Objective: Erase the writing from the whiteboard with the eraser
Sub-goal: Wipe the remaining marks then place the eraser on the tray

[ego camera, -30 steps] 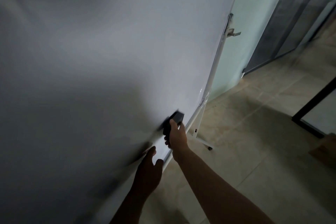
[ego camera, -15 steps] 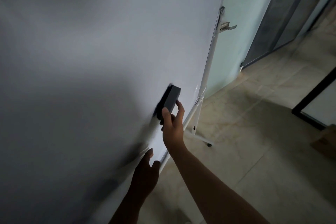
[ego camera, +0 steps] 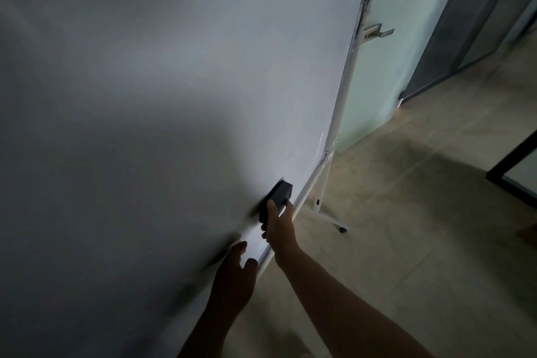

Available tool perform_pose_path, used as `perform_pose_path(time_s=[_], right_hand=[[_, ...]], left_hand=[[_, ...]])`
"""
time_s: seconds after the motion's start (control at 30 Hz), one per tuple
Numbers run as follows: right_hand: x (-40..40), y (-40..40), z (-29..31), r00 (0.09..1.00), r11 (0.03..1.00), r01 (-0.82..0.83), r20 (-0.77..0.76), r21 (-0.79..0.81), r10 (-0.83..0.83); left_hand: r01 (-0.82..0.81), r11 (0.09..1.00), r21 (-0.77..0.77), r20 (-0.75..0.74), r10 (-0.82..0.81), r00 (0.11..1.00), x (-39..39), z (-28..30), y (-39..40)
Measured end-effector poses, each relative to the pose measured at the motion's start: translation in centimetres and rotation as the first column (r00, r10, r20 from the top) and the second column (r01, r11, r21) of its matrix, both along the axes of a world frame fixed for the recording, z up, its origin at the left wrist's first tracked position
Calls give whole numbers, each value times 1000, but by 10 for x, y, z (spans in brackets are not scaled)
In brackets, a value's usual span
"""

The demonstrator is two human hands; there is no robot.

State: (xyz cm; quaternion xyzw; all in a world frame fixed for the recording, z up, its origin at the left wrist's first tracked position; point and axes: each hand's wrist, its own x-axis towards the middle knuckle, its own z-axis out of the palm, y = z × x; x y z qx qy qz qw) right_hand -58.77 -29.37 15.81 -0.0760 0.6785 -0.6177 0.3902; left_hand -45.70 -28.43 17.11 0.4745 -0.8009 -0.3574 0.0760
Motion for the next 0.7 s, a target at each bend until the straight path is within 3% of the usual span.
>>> perform_pose_path(time_s=[0.1, 0.17, 0.23, 0.33, 0.4, 0.47, 0.5, 0.57, 0.67, 0.7], right_hand=[[18, 8, -8, 999, 998, -11, -50, -69, 8], [30, 9, -18, 998, 999, -22, 61, -39, 24], [34, 9, -19, 976, 1000, -21, 216, 22, 16], [37, 9, -3, 989, 992, 29, 150, -121, -10], [44, 12, 9, 999, 973, 16, 45, -230, -5], [49, 12, 2, 999, 983, 9, 42, -186, -2], [51, 12, -2, 993, 992, 20, 116, -126, -5], [58, 15, -6, 981, 1000, -2, 193, -21, 6], [70, 19, 5, 1000, 988, -30, -2, -154, 30], [74, 20, 8, 998, 980, -50, -52, -192, 41]], left_hand=[[85, 994, 73, -2, -85, 996, 4, 5, -9], [167, 986, -18, 103, -164, 981, 10, -16, -20], [233, 971, 46, 218, -237, 947, 14, -19, -22], [371, 910, -184, 284, -312, 907, 24, -22, -20], [395, 889, -233, 308, -318, 897, 29, -25, -24], [474, 838, -271, 412, -344, 844, 36, -27, -18], [496, 821, -284, 441, -347, 828, 37, -26, -18], [507, 750, -425, 414, -338, 845, 40, -37, -22], [605, 776, -179, 537, -438, 721, 46, -33, -19], [583, 798, -151, 476, -458, 751, 47, -32, -18]])
